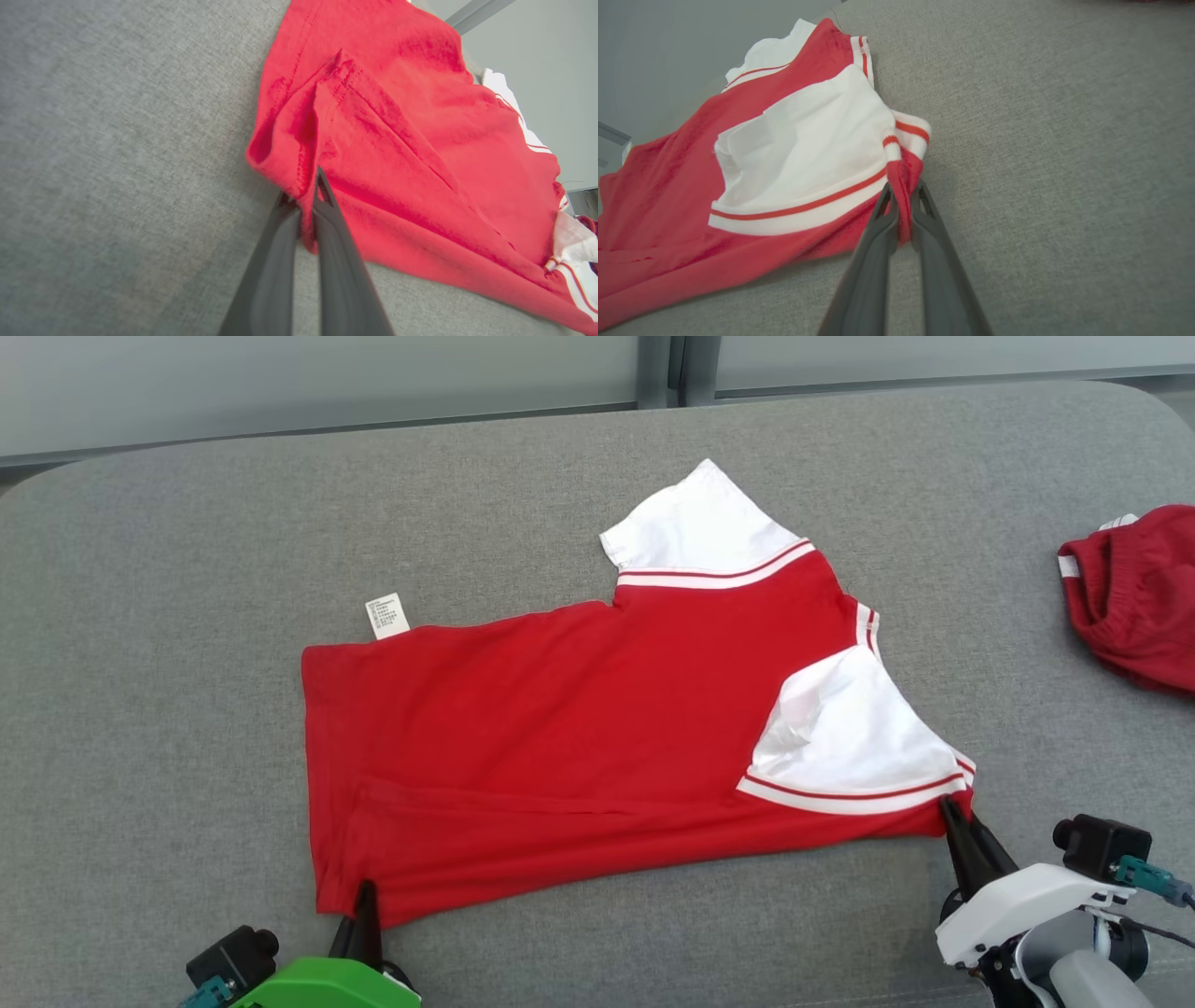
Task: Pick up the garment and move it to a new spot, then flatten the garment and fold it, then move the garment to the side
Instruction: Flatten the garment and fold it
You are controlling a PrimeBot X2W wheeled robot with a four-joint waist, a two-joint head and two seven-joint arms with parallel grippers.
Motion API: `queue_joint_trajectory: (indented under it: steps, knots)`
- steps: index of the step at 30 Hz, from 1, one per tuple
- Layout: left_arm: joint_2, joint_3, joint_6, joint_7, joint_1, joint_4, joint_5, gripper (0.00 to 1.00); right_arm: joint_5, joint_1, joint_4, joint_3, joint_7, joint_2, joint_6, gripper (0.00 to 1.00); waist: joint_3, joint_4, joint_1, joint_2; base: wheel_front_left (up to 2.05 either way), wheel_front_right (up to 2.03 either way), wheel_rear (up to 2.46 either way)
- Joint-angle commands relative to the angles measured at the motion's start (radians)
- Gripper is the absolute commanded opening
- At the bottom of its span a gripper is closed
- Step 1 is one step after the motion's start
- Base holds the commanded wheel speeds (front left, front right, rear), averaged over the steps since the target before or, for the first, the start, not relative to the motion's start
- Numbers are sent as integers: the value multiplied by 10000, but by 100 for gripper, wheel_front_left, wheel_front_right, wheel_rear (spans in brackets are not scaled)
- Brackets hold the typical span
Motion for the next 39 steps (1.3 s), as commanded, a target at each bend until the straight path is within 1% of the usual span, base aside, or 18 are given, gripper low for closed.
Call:
queue_joint_trajectory:
  steps: [1, 5, 6, 7, 8, 9, 10, 17, 21, 23, 27, 28, 31, 36, 39]
  knots:
    - [72, 9, 121, 17, 193, 73, -168, 0, -58, 204, 78, -136, 39, 76, -20, 0, -40, 19, 0, 0, 0, 0, 0]
    - [57, -85, 219, -47, 179, 416, -239, 0, -181, 330, 347, -185, 116, 391, -19, 0, -126, 34, 0, 0, 0, 0, 0]
    - [57, -69, 240, -126, 138, 483, -202, 27, -259, 322, 438, -200, 75, 417, -20, 0, -153, 31, 0, 0, 0, 0, 0]
    - [57, -65, 264, -176, 103, 570, -161, 65, -323, 314, 530, -202, 20, 472, -20, 11, -184, 25, 0, 0, 0, 0, 0]
    - [58, -57, 274, -226, 89, 642, -133, 100, -363, 310, 605, -239, -26, 539, -20, 31, -211, 19, 0, 0, 0, 0, 0]
    - [68, -36, 280, -262, 86, 686, -113, 100, -397, 303, 665, -268, -46, 572, -19, 67, -235, 15, 0, 0, 0, 0, 0]
    - [101, -15, 280, -297, 95, 719, -86, 100, -442, 308, 709, -284, -92, 595, -19, 100, -256, 7, 0, 0, 0, 0, 0]
    - [537, 101, 395, -472, 227, 524, 281, 100, -734, 560, 651, -642, -309, 472, -17, 100, -366, -89, 0, 0, 0, 0, 0]
    - [925, 52, 488, -494, -194, 69, 610, 100, -1048, 683, 213, -885, -385, 301, -17, 100, -370, -138, 0, 0, 0, 0, 0]
    - [1151, -36, 524, -325, -532, -201, 765, 100, -1192, 713, -134, -957, -418, 167, -17, 100, -340, -168, 0, 0, 0, 0, 0]
    - [1627, -250, 635, 284, -1367, -575, 1137, 100, -1501, 600, -935, -950, -345, -44, -17, 100, -211, -246, 0, 0, 0, 0, 0]
    - [1627, -250, 635, 284, -1367, -575, 1137, 100, -1501, 600, -935, -950, -345, -44, -17, 100, -211, -246, 0, 0, 0, 0, 0]
    - [1961, -506, 722, 986, -2151, -595, 1349, 100, -1657, 457, -1598, -828, -139, -191, -17, 100, -58, -317, 0, 0, 0, 0, 0]
    - [2204, -839, 802, 2036, -3458, -117, 1600, 100, -1817, 228, -2563, -662, 258, -296, -17, 100, 362, -454, 0, 0, 0, 0, 0]
    - [2400, -1049, 957, 2422, -4371, 563, 1883, 100, -1853, 59, -3095, -523, 486, -305, -17, 100, 785, -579, 0, 0, 0, 0, 0]
